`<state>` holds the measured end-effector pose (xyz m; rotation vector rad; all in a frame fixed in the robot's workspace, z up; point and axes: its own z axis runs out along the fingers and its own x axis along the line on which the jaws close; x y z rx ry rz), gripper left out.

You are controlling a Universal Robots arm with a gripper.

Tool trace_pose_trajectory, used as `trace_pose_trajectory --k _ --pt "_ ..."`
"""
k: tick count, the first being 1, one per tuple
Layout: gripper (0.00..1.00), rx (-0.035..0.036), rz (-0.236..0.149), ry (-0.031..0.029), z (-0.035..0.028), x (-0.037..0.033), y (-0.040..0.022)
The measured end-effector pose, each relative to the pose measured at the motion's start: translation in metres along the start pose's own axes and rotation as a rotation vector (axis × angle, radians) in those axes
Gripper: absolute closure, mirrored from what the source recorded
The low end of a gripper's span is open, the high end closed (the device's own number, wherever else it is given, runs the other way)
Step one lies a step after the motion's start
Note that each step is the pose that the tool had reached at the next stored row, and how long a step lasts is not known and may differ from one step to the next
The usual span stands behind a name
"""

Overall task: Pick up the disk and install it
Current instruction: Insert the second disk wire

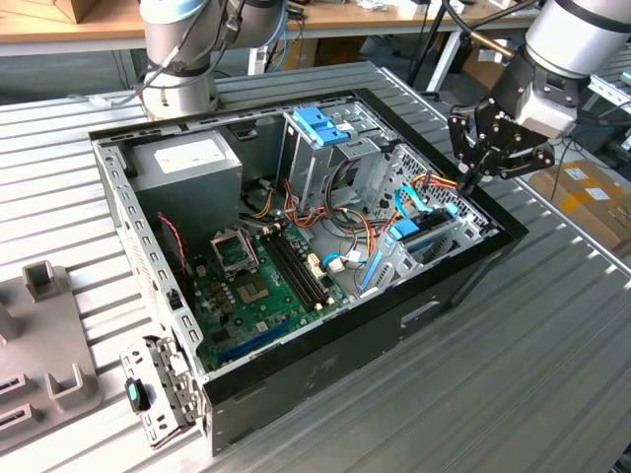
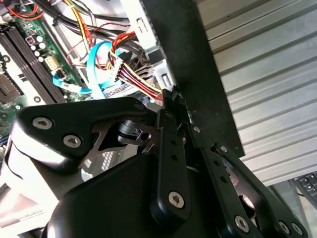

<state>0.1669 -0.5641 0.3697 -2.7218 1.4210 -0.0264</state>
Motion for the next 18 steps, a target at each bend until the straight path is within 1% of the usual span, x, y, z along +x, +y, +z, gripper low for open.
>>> trace_pose_trajectory --k 4,7,8,10,13,15,17,18 --pt "0.84 0.0002 0.008 0.0005 -0.0004 -0.0056 0.0080" --pt "0.84 0.0007 0.035 0.0024 -0.0003 -0.0060 0.0086" --pt "0.84 0.0009 0.050 0.0035 -0.0003 -0.0061 0.0087" --pt "0.84 0.0017 0.093 0.0065 -0.0001 -0.0061 0.0087" --pt "0.84 0.0024 0.135 0.0095 0.0001 -0.0061 0.0087" --pt "0.84 0.0033 0.182 0.0128 0.0004 -0.0061 0.0088" --pt "0.84 0.0037 0.208 0.0147 0.0005 -0.0061 0.0088" --pt "0.84 0.0041 0.231 0.0164 0.0006 -0.0061 0.0088"
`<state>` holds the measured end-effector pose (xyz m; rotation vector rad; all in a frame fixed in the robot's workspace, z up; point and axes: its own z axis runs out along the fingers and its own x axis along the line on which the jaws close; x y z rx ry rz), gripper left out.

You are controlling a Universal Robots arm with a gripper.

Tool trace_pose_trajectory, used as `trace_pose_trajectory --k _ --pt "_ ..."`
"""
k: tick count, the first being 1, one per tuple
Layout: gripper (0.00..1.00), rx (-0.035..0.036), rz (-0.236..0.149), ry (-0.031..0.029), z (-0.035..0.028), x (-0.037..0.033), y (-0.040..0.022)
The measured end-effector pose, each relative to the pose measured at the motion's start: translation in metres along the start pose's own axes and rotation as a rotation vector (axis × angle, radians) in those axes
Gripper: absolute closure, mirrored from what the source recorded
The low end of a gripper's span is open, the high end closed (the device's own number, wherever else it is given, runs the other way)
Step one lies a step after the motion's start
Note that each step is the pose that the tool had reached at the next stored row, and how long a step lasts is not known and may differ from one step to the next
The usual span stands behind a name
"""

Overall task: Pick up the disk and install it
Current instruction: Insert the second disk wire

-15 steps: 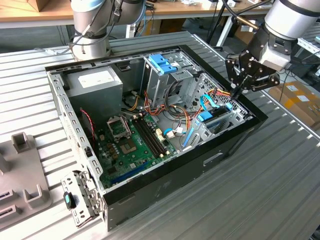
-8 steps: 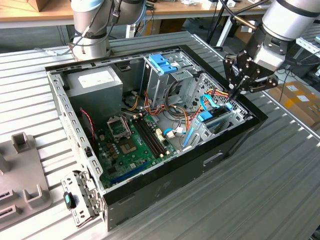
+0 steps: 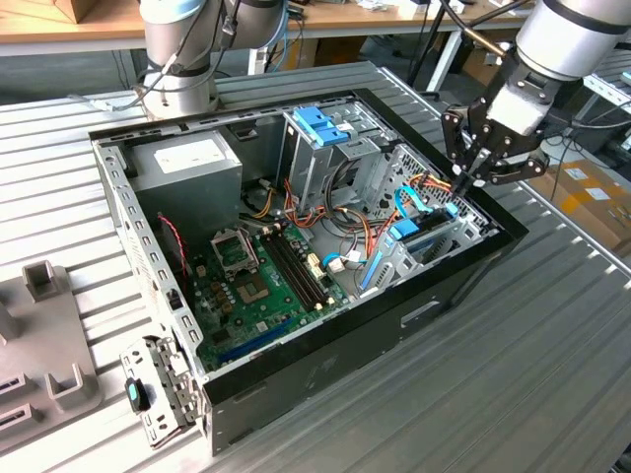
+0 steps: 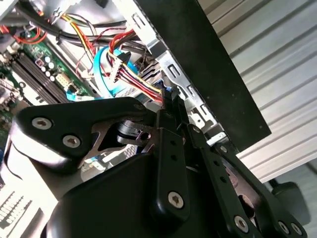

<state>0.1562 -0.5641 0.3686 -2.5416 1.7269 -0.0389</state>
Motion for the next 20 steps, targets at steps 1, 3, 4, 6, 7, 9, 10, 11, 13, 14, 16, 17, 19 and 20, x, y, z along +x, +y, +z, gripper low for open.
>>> trace_pose_trajectory --k 1,3,4,6,7,9,10,11,13,14,16,17,19,20 --pt "0.84 0.0004 0.018 0.0013 0.0001 0.0000 0.0000" --pt "0.84 0.0010 0.054 0.0039 0.0003 0.0000 0.0000" --pt "0.84 0.0014 0.079 0.0055 0.0005 0.0000 0.0000" --pt "0.84 0.0019 0.108 0.0077 0.0006 0.0000 0.0000" --pt "0.84 0.0020 0.116 0.0084 0.0005 -0.0001 0.0005" --pt "0.84 0.0024 0.135 0.0096 0.0006 -0.0005 0.0013" --pt "0.84 0.0026 0.145 0.0103 0.0006 -0.0007 0.0018" --pt "0.84 0.0028 0.155 0.0110 0.0006 -0.0009 0.0022" --pt "0.84 0.0030 0.172 0.0122 0.0006 -0.0012 0.0030" --pt "0.84 0.0033 0.185 0.0130 0.0007 -0.0013 0.0034" --pt "0.84 0.0040 0.223 0.0158 0.0010 -0.0018 0.0047" --pt "0.84 0.0041 0.231 0.0164 0.0010 -0.0019 0.0050" --pt "0.84 0.0044 0.251 0.0178 0.0011 -0.0021 0.0055" --pt "0.84 0.0046 0.260 0.0184 0.0013 -0.0022 0.0058"
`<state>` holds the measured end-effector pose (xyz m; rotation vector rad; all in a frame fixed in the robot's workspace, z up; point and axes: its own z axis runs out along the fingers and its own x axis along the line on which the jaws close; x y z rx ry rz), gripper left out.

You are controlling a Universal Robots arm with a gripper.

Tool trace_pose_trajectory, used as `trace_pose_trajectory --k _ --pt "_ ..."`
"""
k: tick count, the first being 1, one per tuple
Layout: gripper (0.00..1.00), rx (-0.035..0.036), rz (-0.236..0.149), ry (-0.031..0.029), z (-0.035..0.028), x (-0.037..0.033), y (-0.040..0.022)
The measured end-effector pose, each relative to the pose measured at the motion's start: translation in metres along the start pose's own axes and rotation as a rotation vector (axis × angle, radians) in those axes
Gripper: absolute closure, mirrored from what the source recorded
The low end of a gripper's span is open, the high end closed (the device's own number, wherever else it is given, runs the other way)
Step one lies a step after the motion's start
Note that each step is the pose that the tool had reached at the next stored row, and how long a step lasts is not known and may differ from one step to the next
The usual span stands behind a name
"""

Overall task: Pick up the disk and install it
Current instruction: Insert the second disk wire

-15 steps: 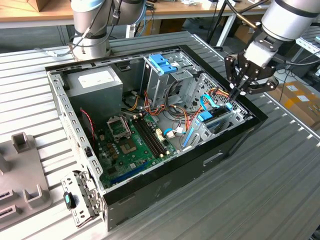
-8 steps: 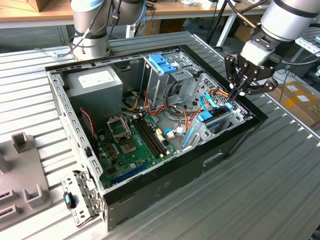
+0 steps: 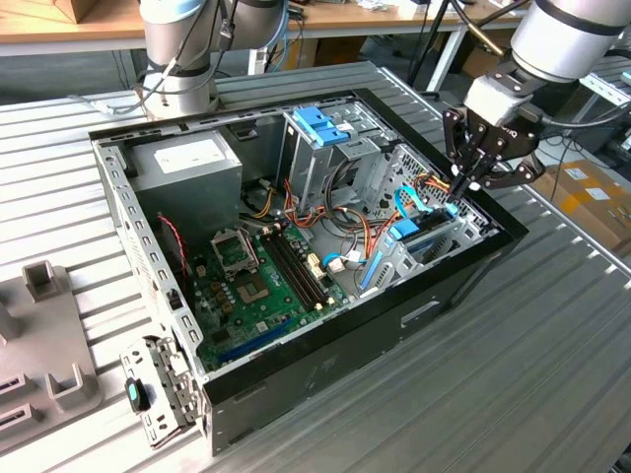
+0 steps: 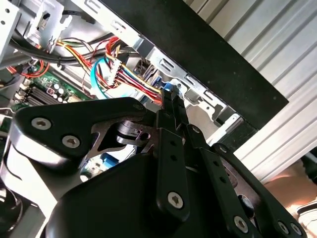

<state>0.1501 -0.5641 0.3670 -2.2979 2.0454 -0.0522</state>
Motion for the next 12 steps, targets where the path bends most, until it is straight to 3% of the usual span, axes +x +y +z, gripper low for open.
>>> trace_pose_trajectory --k 9,12 --pt "0.84 0.0019 0.107 0.0077 0.0010 -0.0003 0.0027" --pt "0.84 0.0020 0.112 0.0083 0.0008 -0.0004 0.0041"
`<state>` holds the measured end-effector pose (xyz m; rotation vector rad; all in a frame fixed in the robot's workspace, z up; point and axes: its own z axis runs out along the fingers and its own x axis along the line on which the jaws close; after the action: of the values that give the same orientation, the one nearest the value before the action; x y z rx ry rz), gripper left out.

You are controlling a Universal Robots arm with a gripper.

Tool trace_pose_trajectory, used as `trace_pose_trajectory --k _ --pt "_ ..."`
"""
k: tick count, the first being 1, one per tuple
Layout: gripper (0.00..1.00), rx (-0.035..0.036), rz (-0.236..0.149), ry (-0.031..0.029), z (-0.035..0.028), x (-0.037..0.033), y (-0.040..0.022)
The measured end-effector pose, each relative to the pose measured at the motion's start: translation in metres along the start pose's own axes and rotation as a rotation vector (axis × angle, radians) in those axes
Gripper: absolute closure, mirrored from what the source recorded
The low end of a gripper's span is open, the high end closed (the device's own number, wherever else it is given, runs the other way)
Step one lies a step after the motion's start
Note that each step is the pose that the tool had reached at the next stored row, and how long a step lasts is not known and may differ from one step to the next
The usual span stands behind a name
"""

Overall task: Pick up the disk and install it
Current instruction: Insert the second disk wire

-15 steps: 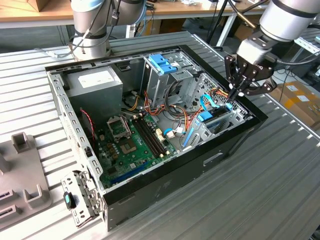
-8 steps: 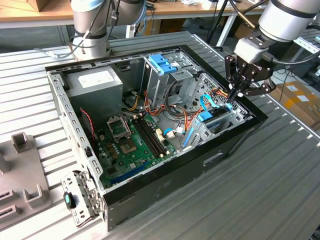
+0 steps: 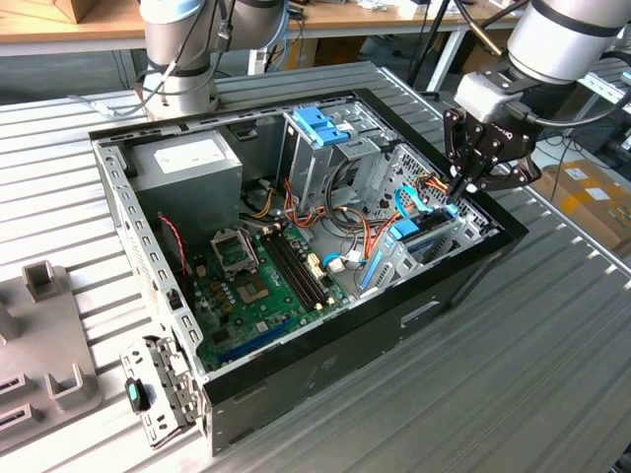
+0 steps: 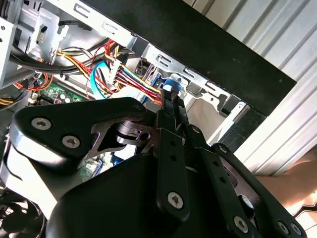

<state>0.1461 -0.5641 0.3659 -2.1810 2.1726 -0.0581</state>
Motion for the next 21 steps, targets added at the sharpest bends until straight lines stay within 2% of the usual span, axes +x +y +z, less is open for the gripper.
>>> trace_pose_trajectory --k 4,5,6,7,8,12,14,18,20,21 --pt "0.84 -0.0001 0.000 -0.0002 0.0001 0.0000 0.0001" --pt "0.84 -0.0029 0.000 -0.0003 0.0001 0.0000 0.0001" --pt "0.84 -0.0164 0.000 -0.0007 0.0003 0.0000 0.0002" --pt "0.84 -0.0406 0.001 -0.0012 0.0006 0.0000 0.0000" --pt "0.84 -0.0468 0.001 -0.0012 0.0006 0.0000 0.0001" --pt "0.84 -0.0472 0.001 -0.0018 0.0007 0.0000 0.0003" --pt "0.84 -0.0472 0.001 -0.0047 0.0016 0.0000 0.0018" --pt "0.84 -0.0472 0.001 -0.0059 0.0060 -0.0001 0.0035" --pt "0.84 -0.0472 0.001 -0.0094 0.0073 -0.0003 0.0038" --pt "0.84 -0.0472 0.001 -0.0093 0.0074 -0.0003 0.0038"
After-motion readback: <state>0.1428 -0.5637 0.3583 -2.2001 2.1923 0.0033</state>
